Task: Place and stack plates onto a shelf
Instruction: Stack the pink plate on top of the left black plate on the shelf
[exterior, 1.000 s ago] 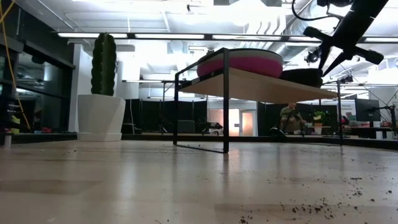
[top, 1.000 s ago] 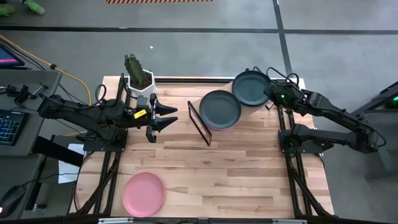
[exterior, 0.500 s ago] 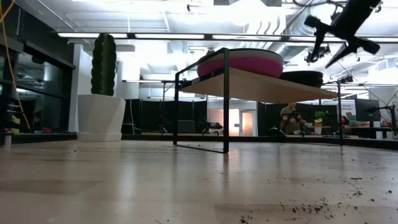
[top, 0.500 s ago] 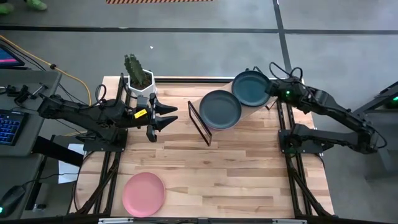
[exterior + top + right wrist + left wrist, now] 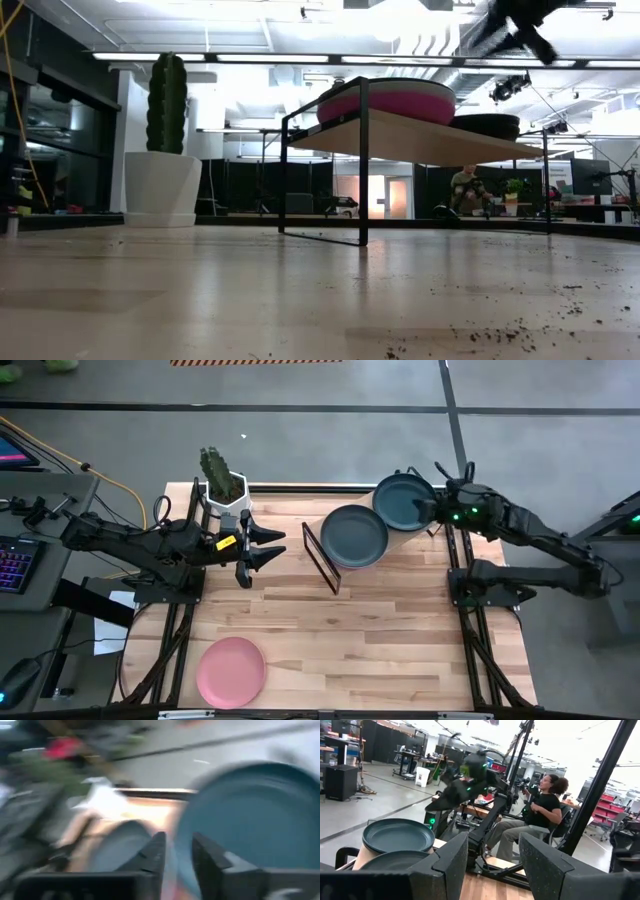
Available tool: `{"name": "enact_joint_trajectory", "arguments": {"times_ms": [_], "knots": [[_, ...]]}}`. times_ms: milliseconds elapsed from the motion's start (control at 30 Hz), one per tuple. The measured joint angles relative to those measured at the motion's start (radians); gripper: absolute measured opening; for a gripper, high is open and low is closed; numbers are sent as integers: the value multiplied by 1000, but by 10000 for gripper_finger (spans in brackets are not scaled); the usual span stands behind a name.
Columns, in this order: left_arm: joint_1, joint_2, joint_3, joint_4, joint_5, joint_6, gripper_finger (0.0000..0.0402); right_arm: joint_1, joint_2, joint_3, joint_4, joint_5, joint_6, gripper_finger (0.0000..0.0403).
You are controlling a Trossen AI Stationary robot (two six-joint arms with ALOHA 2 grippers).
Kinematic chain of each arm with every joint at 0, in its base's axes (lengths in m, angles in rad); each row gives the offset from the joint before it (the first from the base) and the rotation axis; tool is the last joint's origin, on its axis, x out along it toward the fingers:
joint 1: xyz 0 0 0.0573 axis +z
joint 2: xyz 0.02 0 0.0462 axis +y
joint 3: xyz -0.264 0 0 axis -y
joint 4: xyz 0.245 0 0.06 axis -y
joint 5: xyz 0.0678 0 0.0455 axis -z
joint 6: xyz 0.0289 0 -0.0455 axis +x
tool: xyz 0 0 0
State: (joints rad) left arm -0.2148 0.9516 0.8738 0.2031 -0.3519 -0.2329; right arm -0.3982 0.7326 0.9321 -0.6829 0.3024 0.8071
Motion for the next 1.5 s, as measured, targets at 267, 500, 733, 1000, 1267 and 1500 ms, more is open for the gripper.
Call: {"name": "enact_joint_trajectory", "arguments": {"times_ms": [267,500,733,1000,1267,1500], "knots": [[0,0,0,-1,-2,0,168,333,22,1,417,-45,-314,20],[0,0,0,-3,-32,0,168,509,67,1,465,40,-438,11],[0,0,0,-3,-50,0,168,519,65,0,526,43,-450,16],[0,0,0,-4,-50,-24,168,519,64,0,537,43,-446,16],[-36,13,71,-437,137,-224,168,519,66,0,536,43,-416,16],[-214,130,88,-878,291,-347,168,519,81,0,532,42,-415,16]]}}
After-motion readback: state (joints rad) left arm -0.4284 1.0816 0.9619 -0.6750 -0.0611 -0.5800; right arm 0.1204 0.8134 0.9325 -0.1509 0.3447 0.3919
